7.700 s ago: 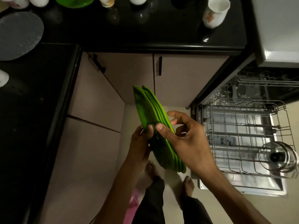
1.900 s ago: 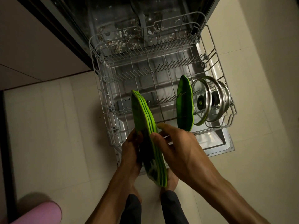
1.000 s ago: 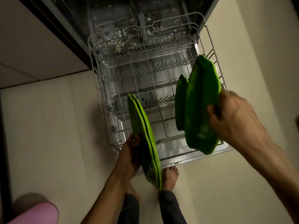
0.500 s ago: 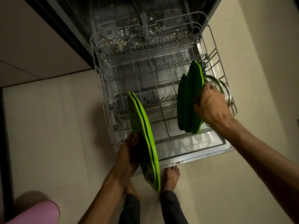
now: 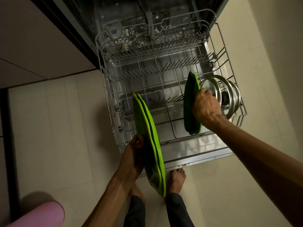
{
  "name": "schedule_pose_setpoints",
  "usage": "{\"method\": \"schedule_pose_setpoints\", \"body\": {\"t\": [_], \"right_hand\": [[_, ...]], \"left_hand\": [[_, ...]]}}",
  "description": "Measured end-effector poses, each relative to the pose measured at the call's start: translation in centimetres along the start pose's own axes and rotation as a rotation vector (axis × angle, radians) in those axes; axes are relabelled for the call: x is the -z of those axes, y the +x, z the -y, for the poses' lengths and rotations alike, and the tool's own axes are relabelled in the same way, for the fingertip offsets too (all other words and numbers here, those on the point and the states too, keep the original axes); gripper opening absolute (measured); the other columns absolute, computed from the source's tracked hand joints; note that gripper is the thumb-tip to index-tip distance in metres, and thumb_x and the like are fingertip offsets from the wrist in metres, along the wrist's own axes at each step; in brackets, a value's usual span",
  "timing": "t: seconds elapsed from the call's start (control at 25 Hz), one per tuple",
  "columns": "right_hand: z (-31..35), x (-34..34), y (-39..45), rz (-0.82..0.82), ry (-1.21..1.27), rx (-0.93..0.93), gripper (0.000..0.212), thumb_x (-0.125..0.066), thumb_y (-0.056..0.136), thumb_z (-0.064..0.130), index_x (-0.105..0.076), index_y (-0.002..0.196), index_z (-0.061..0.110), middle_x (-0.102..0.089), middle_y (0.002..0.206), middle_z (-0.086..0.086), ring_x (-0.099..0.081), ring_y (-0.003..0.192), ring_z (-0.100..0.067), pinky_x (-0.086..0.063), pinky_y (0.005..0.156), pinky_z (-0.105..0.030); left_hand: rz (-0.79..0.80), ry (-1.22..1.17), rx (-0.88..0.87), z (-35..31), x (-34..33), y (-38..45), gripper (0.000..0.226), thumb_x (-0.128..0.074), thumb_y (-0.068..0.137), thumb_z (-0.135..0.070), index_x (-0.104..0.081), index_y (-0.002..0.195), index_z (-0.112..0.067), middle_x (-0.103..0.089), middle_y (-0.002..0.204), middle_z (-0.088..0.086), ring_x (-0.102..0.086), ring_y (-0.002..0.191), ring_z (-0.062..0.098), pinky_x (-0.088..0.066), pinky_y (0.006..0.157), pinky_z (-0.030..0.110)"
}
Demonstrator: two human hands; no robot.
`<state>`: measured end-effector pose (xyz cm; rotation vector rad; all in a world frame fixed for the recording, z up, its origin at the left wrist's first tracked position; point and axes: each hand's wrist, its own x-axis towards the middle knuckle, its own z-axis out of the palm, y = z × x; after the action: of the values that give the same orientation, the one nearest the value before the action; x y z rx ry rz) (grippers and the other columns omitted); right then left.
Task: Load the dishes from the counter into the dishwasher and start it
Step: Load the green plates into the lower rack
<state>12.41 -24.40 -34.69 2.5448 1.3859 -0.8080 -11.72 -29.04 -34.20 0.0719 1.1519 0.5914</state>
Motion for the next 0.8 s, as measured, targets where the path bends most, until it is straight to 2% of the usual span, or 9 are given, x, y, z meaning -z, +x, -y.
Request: {"method": "schedule_pose_setpoints", "body": {"t": [0.12,0.24,0.36,0.48,0.68,0.8], "right_hand": [[0.0,-0.5,0.6,0.006,-0.005,-0.038,0.046,-0.057,0.095,0.007,-0.036,0.134,-0.003,-0.042,0.13,-0.024,-0.061,0.101,-0.035,-0.047,0.079,-0.033],[-0.1,-0.8,1.1,0.015,0.023,-0.058,0.049,-0.058,0.094,0.006,-0.034,0.136,-0.002,-0.045,0.13,-0.024,-0.06,0.103,-0.034,-0.048,0.082,-0.034],[0.0,-1.2,1.4,-0.011,0.025,-0.028,0.065,-0.056,0.093,0.003,-0.021,0.148,0.004,-0.049,0.126,-0.025,-0.061,0.101,-0.035,-0.052,0.086,-0.043],[-0.1,-1.5,1.1,-0.016,-0.061,0.01,0.081,-0.056,0.092,0.0,-0.004,0.155,0.009,-0.05,0.125,-0.025,-0.062,0.101,-0.035,-0.053,0.084,-0.044],[-0.3,-2.3,1.0,-0.013,-0.183,0.021,0.084,-0.057,0.093,0.004,0.0,0.155,0.006,-0.04,0.137,-0.025,-0.06,0.107,-0.035,-0.053,0.083,-0.043],[-0.4,-3.2,1.2,-0.041,-0.228,0.031,0.082,-0.057,0.095,0.009,-0.001,0.154,0.006,-0.039,0.132,-0.022,-0.06,0.099,-0.031,-0.053,0.076,-0.04]], "left_hand": [[-0.027,0.018,0.001,0.1,0.1,0.0,0.034,-0.038,0.098,0.0,-0.07,0.09,-0.008,-0.069,0.063,0.007,-0.067,0.051,0.019,-0.053,0.044,0.026],[-0.023,0.045,0.006,0.1,0.2,-0.1,0.03,-0.034,0.1,0.002,-0.063,0.102,-0.008,-0.07,0.064,0.006,-0.067,0.052,0.018,-0.053,0.046,0.026],[-0.013,0.051,0.013,0.2,0.1,0.0,0.03,-0.033,0.101,0.001,-0.062,0.103,-0.008,-0.07,0.065,0.005,-0.068,0.054,0.018,-0.054,0.047,0.027],[-0.016,0.065,0.016,0.5,-0.1,0.0,0.028,-0.035,0.101,-0.001,-0.062,0.101,-0.008,-0.069,0.065,0.005,-0.068,0.054,0.018,-0.054,0.048,0.027],[-0.014,0.05,0.01,0.8,-0.6,0.0,0.028,-0.035,0.101,-0.002,-0.062,0.098,-0.008,-0.07,0.066,0.005,-0.067,0.053,0.018,-0.054,0.047,0.027],[-0.014,0.056,0.015,1.0,-0.8,0.1,0.026,-0.036,0.101,-0.003,-0.062,0.098,-0.008,-0.07,0.064,0.005,-0.067,0.052,0.018,-0.053,0.046,0.025]]}}
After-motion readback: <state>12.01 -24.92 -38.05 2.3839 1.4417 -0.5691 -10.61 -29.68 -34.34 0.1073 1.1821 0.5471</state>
